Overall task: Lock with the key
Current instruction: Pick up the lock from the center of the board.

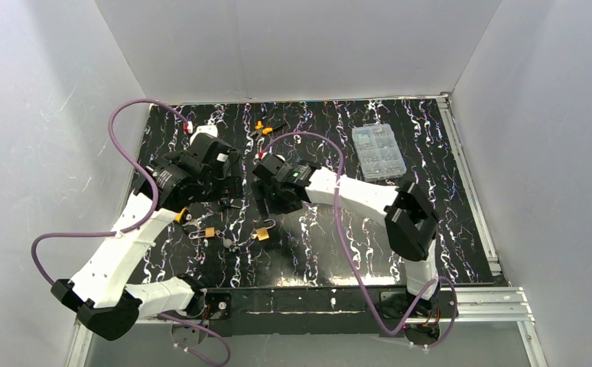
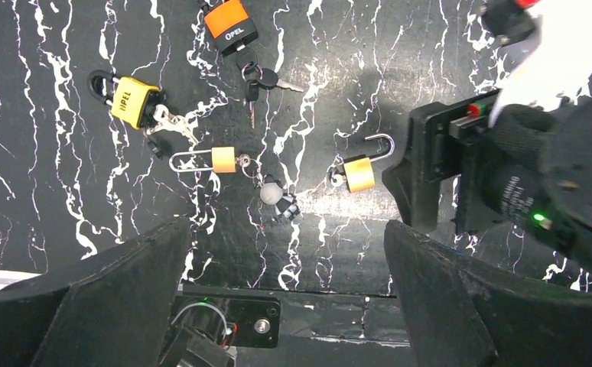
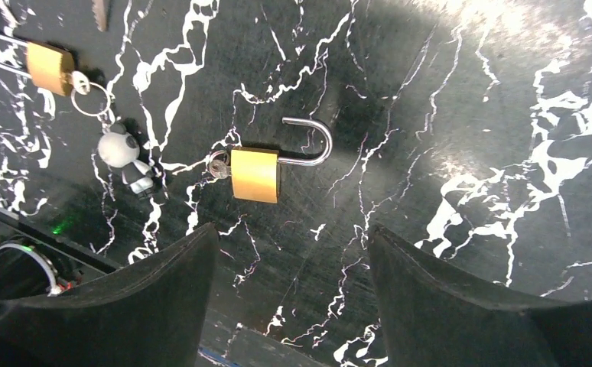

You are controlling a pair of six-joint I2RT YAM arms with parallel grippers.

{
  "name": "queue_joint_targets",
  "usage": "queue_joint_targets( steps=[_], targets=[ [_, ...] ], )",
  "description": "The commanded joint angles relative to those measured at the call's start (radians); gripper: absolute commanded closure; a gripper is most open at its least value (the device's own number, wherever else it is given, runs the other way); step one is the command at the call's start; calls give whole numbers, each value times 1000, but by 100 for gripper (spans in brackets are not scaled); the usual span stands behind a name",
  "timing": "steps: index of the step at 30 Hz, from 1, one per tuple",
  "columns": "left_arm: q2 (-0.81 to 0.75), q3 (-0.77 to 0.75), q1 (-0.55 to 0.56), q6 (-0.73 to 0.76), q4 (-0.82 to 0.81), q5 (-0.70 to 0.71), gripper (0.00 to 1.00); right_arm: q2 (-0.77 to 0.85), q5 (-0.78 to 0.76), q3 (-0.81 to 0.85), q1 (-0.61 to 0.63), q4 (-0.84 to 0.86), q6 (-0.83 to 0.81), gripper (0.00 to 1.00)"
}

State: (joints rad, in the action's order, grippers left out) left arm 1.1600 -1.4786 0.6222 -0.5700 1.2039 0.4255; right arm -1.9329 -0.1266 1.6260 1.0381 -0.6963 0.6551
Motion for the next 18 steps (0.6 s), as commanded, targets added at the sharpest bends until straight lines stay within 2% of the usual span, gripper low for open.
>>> queue_joint_targets(
  steps=[1,18],
  targets=[
    [-43,25,-14,-11,39,6,1,-40,3,71,7,-29,13,28],
    [-64,31,-69,9,42,1,0,-192,40,117,91,-17,20,31]
  ],
)
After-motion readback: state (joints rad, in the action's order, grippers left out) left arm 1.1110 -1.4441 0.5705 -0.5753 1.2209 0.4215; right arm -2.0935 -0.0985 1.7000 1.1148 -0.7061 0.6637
